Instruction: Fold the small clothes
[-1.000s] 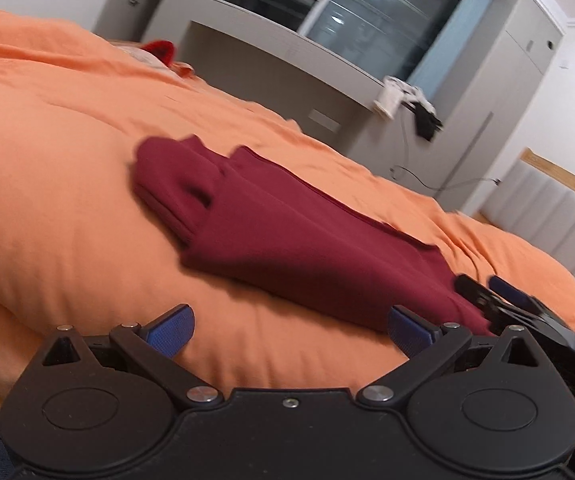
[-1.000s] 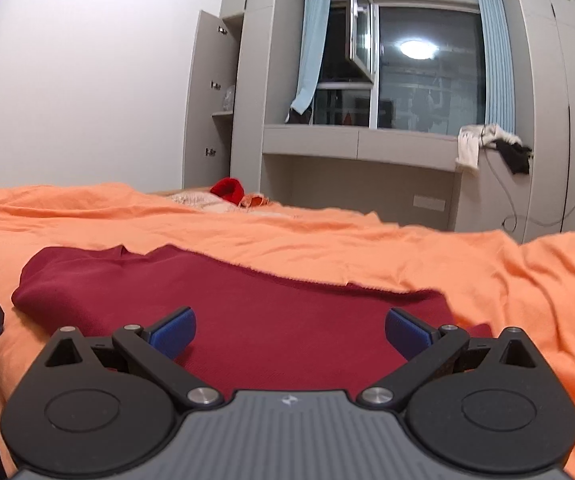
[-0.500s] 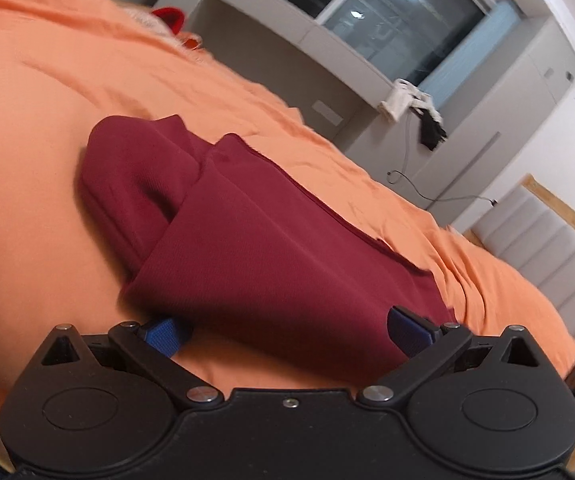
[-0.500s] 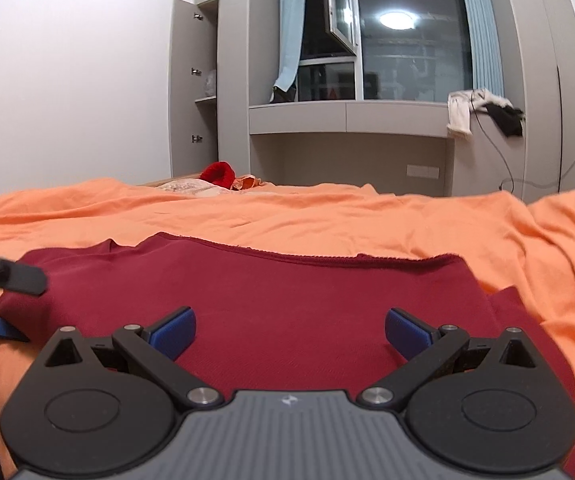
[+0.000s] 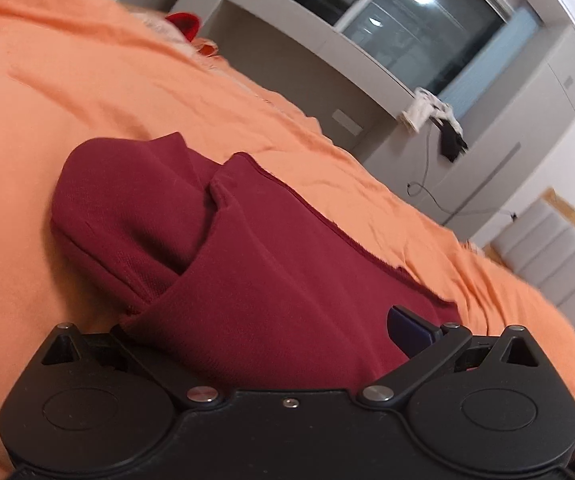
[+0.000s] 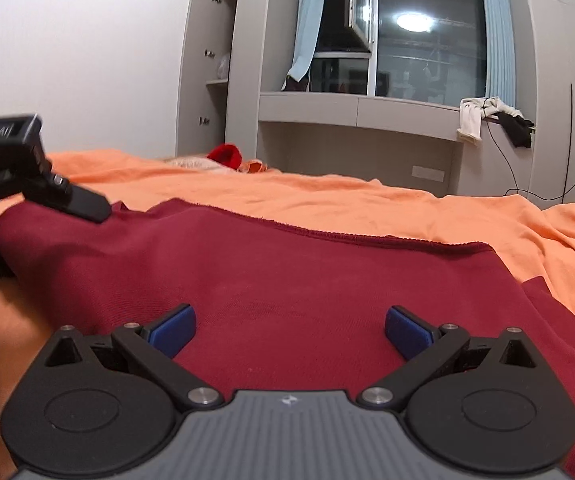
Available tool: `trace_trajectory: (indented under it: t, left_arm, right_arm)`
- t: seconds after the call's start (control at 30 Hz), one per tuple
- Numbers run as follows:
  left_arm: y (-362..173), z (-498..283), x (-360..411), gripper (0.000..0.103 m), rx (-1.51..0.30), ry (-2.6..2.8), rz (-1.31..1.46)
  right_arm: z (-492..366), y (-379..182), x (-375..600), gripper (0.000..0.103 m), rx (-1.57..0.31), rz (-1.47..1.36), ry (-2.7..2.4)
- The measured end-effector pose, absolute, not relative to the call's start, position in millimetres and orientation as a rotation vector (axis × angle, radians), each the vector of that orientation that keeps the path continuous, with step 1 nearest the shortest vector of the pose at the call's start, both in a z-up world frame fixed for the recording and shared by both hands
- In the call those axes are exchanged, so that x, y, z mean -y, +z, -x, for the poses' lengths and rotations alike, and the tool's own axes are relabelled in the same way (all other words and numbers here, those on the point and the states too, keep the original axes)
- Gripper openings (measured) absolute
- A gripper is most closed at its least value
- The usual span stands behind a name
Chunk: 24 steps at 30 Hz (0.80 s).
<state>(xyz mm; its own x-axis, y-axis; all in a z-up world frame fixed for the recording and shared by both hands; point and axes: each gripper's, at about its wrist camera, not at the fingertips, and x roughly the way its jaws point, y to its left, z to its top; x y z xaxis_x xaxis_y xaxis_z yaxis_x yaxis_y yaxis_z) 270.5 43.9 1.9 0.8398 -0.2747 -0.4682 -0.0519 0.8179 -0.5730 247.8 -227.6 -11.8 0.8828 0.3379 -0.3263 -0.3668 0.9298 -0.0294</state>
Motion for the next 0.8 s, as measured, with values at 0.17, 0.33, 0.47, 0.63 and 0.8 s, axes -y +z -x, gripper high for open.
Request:
trace_trajectory:
  t: [0.17,0.33,0.47,0.63,0.8]
  left_arm:
    - [1,-271,-49,0.102,-0.570,-0.147,0.613]
    - [0,-269,-52,0.102,-0.573,-0.148,0.627]
    - [-1,-267,-52,0.102,-0.574,-0.150,0.625]
    - [-2,-266,-55,0.102,-0.571,-0.159,0.637]
    - [-3,-264,-50,0.102,-0.564,-0.149,0.606]
  right_arm:
    - [-249,-13,231,0.103,-0.316,0.072,0.375]
    - [-249,-16,235,0.103,-0.308,0.070,0.377]
    - [-249,-15,235,0.103,-0.306,0.069,0.377]
    - [-248,-15,234,0.103,-0.300,0.069,0.371]
    - [-247,-15,234,0.103,-0.304,0.063,0.369]
